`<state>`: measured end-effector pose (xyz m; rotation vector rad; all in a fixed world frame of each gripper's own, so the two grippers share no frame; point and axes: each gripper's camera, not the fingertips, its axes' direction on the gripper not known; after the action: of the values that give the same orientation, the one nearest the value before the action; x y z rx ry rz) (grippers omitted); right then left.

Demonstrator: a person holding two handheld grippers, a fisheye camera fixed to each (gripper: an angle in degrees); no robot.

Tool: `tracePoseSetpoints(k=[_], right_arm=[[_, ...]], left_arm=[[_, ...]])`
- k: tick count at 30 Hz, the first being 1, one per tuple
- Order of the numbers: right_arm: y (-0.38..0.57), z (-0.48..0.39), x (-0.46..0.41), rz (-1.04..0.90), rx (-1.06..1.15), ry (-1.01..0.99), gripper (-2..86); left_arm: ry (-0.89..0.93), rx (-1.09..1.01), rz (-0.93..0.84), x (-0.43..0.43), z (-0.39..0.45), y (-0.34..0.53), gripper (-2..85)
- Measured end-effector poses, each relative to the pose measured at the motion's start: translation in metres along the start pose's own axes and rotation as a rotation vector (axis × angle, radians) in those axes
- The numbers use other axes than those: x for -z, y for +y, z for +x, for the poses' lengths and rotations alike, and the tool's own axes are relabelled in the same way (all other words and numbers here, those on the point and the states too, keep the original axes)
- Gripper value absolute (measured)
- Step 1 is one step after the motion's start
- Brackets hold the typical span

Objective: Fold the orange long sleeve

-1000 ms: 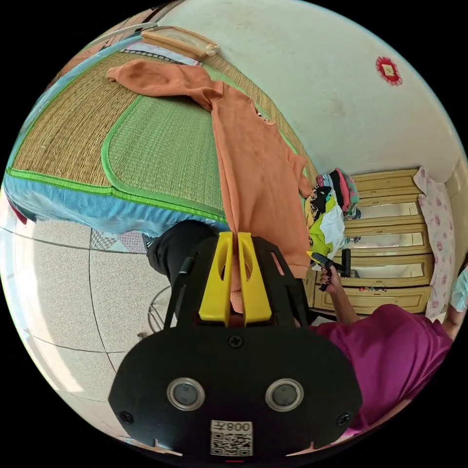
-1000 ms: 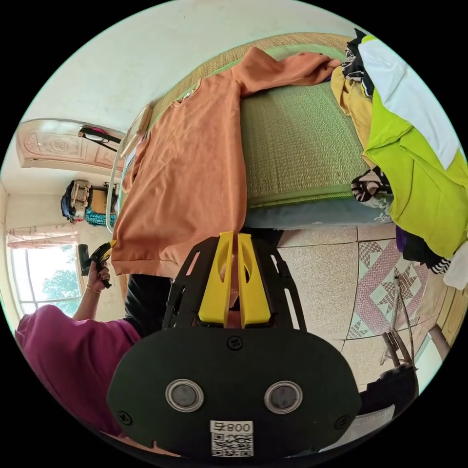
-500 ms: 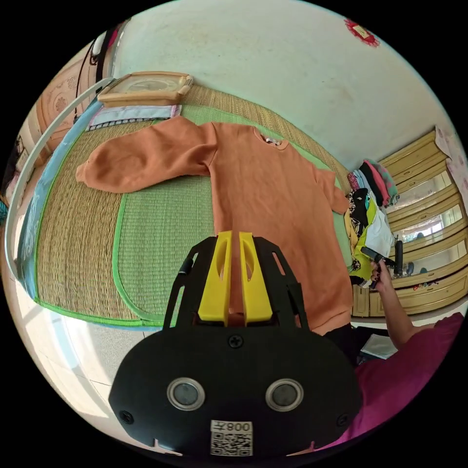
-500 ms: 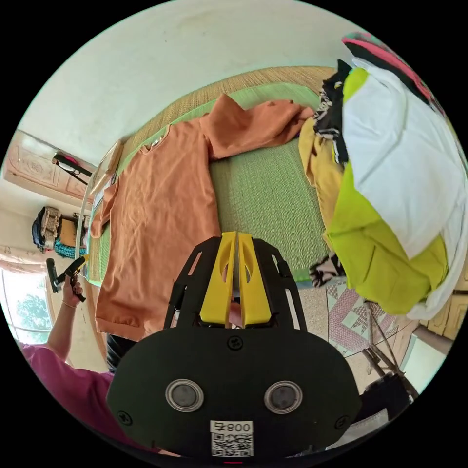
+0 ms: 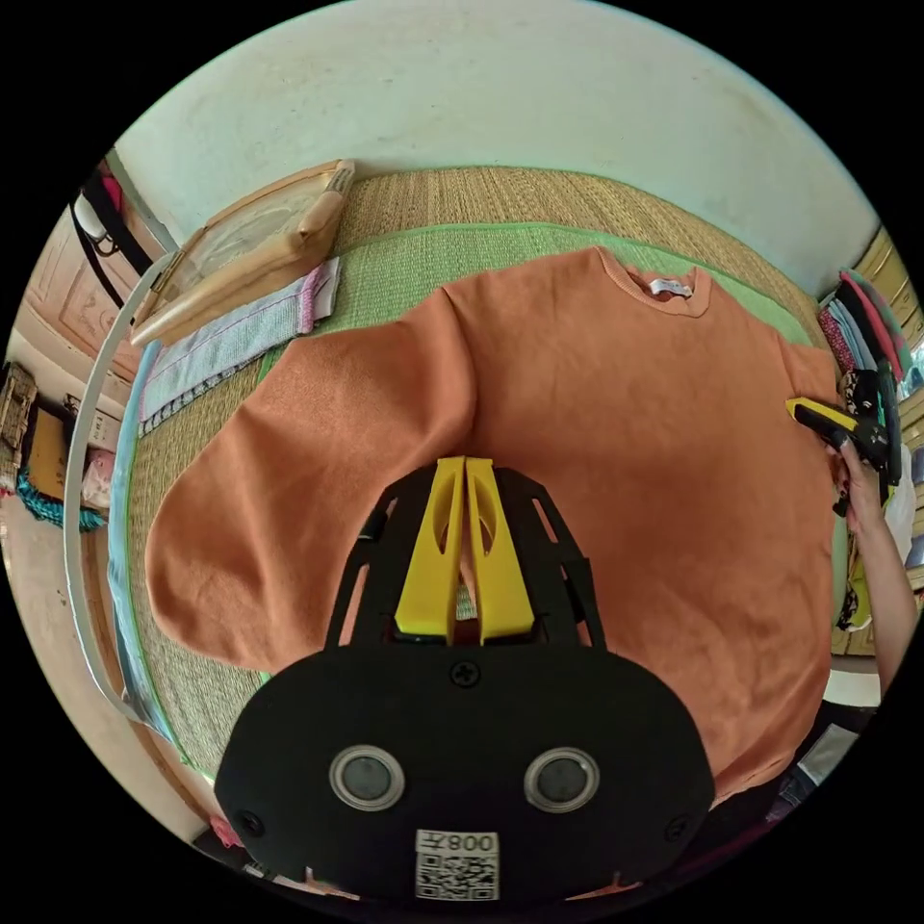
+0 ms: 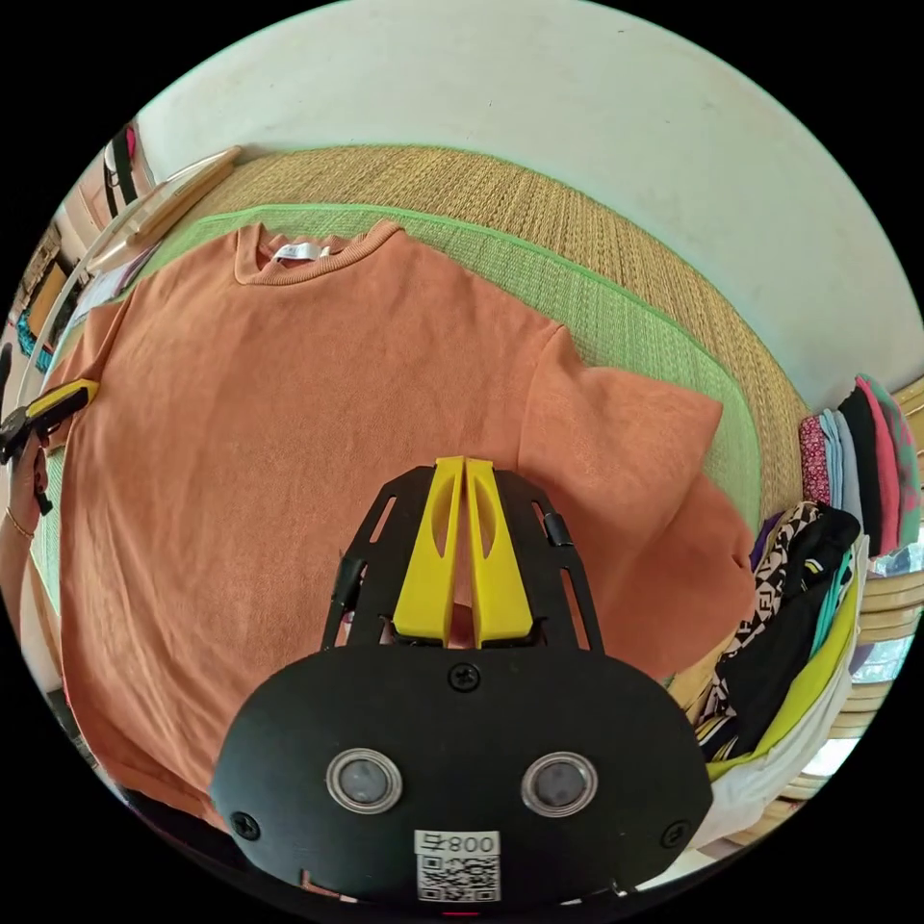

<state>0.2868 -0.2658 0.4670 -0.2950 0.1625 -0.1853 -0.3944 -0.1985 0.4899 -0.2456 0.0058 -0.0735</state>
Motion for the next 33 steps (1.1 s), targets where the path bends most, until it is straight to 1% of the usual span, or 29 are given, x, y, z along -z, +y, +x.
tracePoseSetpoints(k=[4,6,9,10,11,12,13,15,17,19,21,25,28,33], right_arm=[[-0.014,0.009,-0.003,-0.009,-0.053,-0.071,-0.3],[-0.012,0.01,0.002,-0.004,-0.052,-0.092,-0.3],[0.006,0.012,0.015,0.063,-0.057,-0.099,-0.3],[0.011,0.011,0.008,0.043,-0.04,-0.106,-0.3],[0.012,0.01,0.002,0.01,-0.037,-0.106,-0.2],[0.017,0.012,0.003,0.041,-0.055,-0.111,-0.2],[0.018,0.014,0.006,0.03,-0.065,-0.122,-0.2],[0.019,0.017,0.011,0.005,-0.053,-0.144,-0.1],[0.033,0.027,0.026,0.062,-0.077,-0.148,0.2],[0.065,0.057,0.045,0.132,-0.168,-0.154,0.8],[0.093,0.087,0.054,0.158,-0.257,-0.129,2.1],[0.149,0.167,0.058,0.151,-0.499,-0.067,7.2],[0.171,0.211,0.057,0.149,-0.636,-0.048,9.0],[0.171,0.24,0.041,0.098,-0.692,-0.007,9.5]], left_arm=[[0.033,0.032,0.007,-0.002,0.001,-0.006,0.0],[0.014,0.004,0.057,0.01,0.014,-0.001,0.0],[0.09,-0.034,0.101,0.017,0.025,0.011,0.1],[0.085,-0.042,0.082,0.012,0.027,0.013,0.1],[0.075,-0.058,0.001,-0.004,0.031,0.013,0.1],[0.079,-0.051,0.03,-0.003,0.032,0.016,0.1],[0.085,-0.04,0.041,0.0,0.031,0.016,0.2],[0.16,-0.026,0.056,0.01,0.032,0.013,0.3],[0.2,-0.039,0.108,0.022,0.038,0.016,0.4],[0.26,-0.065,0.126,0.028,0.046,0.02,0.8],[0.321,-0.12,0.129,0.03,0.062,0.026,1.4],[0.348,-0.198,0.117,0.027,0.091,0.03,2.0],[0.38,-0.238,0.1,0.021,0.114,0.026,2.3],[0.459,-0.307,0.077,0.01,0.153,0.015,2.6]])
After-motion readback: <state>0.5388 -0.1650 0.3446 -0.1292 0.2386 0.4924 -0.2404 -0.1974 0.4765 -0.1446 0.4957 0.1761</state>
